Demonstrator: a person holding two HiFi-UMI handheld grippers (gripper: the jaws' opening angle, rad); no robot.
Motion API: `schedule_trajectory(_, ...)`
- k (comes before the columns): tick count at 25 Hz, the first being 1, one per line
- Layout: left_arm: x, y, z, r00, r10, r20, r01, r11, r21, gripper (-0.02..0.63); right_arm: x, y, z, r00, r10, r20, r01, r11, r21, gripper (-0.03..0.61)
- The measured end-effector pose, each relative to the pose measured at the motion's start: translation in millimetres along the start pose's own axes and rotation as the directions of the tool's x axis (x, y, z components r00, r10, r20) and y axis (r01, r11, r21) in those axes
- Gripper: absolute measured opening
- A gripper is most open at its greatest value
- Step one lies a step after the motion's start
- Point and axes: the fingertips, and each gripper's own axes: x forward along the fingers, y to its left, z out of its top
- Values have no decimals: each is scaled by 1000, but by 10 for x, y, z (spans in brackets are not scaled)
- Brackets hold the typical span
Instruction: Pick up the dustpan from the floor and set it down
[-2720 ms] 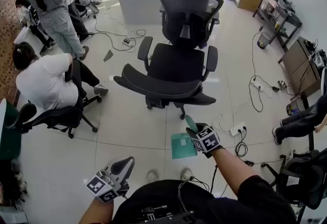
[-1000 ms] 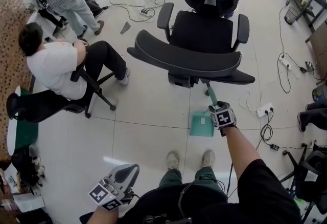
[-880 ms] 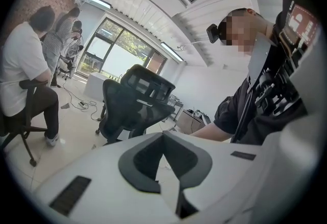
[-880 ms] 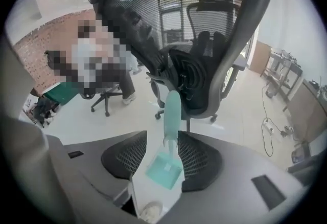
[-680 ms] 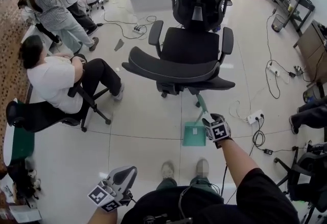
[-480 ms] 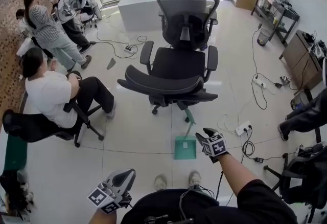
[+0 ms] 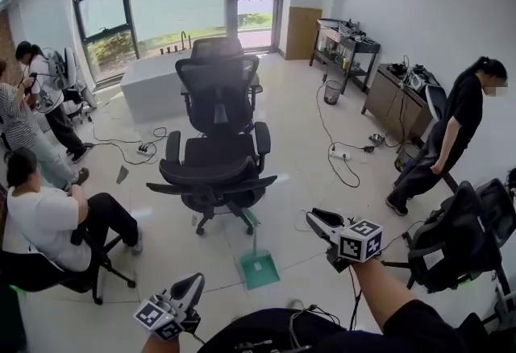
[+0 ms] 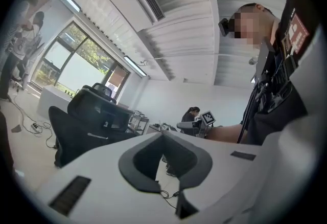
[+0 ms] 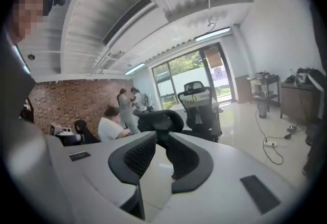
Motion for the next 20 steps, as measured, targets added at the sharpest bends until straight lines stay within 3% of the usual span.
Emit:
schedule_trajectory(4, -104, -652, 91, 999, -31, 18, 30, 999, 26, 14, -795, 351, 74, 999, 19, 33, -20, 1000, 18, 103)
schedule_trajectory(7, -127, -1450, -104, 999, -39, 13, 38, 997, 68, 14, -1555, 439, -98, 998, 48, 29, -47, 999, -10, 103)
schedule_trajectory(11, -3, -2661, -647, 1000, 16, 19, -17, 996, 82, 14, -2668, 322, -461, 990, 134, 35, -133, 991, -29, 103)
schedule_trajectory(15, 187, -3916, -1144, 997, 70, 17, -71, 996, 58, 14, -3712, 137, -878, 975, 218, -53, -221, 973, -70, 103)
schedule_trajectory(20, 54, -4880, -1284, 989, 150, 4, -150, 987, 55, 14, -4514, 116, -1014, 960, 274, -62, -276, 961, -14, 103)
